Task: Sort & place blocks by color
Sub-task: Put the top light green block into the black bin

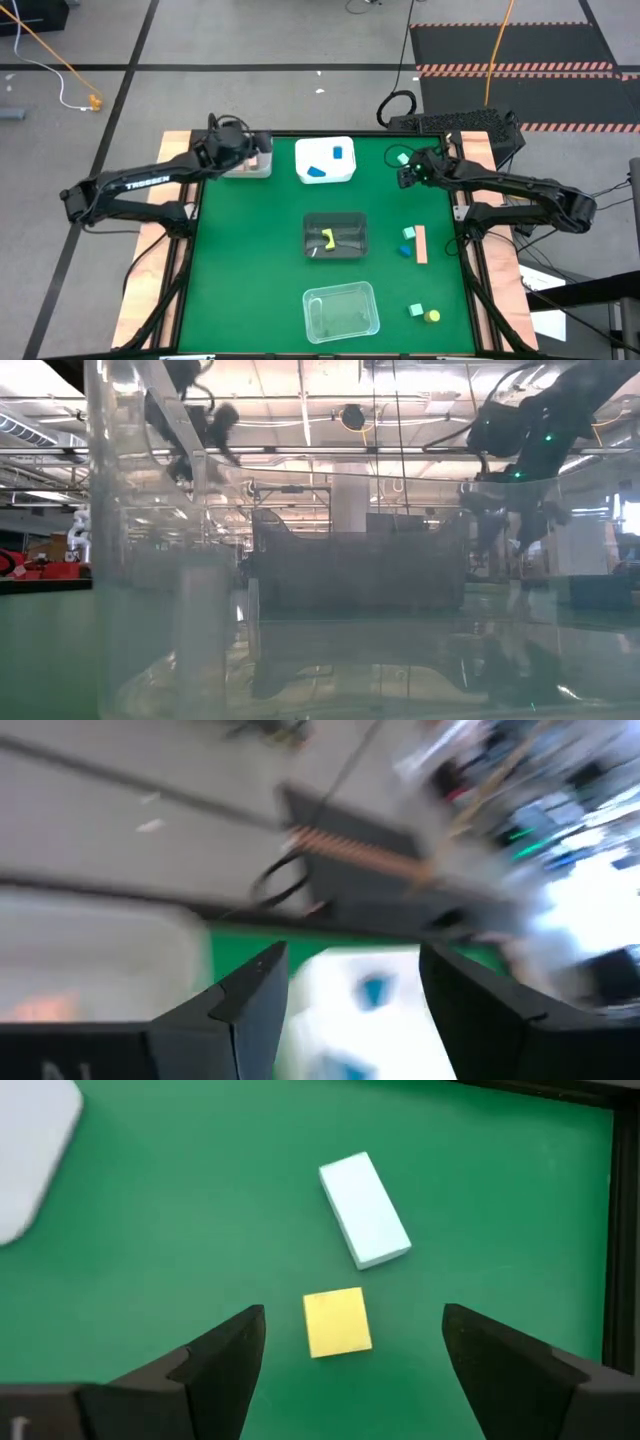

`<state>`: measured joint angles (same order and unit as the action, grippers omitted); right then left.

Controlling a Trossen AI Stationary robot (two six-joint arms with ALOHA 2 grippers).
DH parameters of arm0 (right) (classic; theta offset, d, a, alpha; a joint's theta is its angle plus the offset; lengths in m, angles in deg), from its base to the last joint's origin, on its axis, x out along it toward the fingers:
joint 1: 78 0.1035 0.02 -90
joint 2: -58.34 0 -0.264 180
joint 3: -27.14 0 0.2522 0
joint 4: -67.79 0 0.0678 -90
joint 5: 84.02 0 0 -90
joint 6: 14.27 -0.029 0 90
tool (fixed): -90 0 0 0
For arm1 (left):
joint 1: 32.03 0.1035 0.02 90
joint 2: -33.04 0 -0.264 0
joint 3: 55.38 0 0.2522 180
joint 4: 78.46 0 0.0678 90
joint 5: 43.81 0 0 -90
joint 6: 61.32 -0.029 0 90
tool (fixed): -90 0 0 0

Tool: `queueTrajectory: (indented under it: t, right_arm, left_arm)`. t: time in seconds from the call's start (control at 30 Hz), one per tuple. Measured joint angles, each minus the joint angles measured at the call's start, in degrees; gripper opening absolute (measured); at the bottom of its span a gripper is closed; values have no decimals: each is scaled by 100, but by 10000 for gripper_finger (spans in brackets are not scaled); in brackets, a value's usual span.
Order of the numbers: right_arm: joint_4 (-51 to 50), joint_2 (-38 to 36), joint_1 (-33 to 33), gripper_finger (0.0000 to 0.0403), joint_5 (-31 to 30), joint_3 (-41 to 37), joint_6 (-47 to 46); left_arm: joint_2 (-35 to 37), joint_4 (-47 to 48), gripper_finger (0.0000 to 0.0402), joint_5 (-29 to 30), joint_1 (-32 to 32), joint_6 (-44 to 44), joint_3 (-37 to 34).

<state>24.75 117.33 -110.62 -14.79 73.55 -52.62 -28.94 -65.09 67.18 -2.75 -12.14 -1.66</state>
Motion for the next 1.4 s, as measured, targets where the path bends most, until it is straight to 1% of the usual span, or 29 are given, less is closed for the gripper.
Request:
queueTrajectory:
  t: [0.17,0.27,0.33,0.5,0.67,0.73,0.83,0.93,1.07,1.1,1.2,1.3,1.4]
  right_arm:
    - [91,358,-4,293,7,0,139]
    - [202,632,-4,293,101,0,135]
    - [264,829,-4,293,106,0,147]
    - [639,1329,-7,293,-161,0,360]
    - [899,1741,-4,288,-151,0,331]
    - [893,1886,-4,278,-145,0,296]
    - [957,2060,-4,248,-12,18,282]
    - [1015,2197,-4,203,104,22,277]
    - [1016,2251,2,126,144,24,165]
    - [1012,2249,2,113,154,22,157]
    - [1020,2161,0,112,247,17,192]
    - [1078,1947,-5,112,393,1,217]
    - [1263,1597,-2,112,858,-2,110]
  left_arm:
    - [361,-1216,225,-309,-66,-389,9]
    - [561,-1582,225,-361,-179,-520,9]
    - [676,-1644,225,-361,-259,-558,11]
    - [872,-1627,225,-363,-442,-600,11]
    - [921,-1623,225,-365,-621,-600,11]
    - [921,-1623,225,-364,-672,-600,11]
    - [921,-1624,225,-367,-750,-598,11]
    - [919,-1622,225,-363,-808,-573,11]
    - [919,-1715,225,-363,-895,-547,11]
    - [921,-1742,225,-363,-921,-545,11]
    - [919,-1775,225,-362,-972,-445,11]
    - [916,-1772,225,-380,-1064,-4,11]
    - [843,-1768,225,-681,-1155,-26,10]
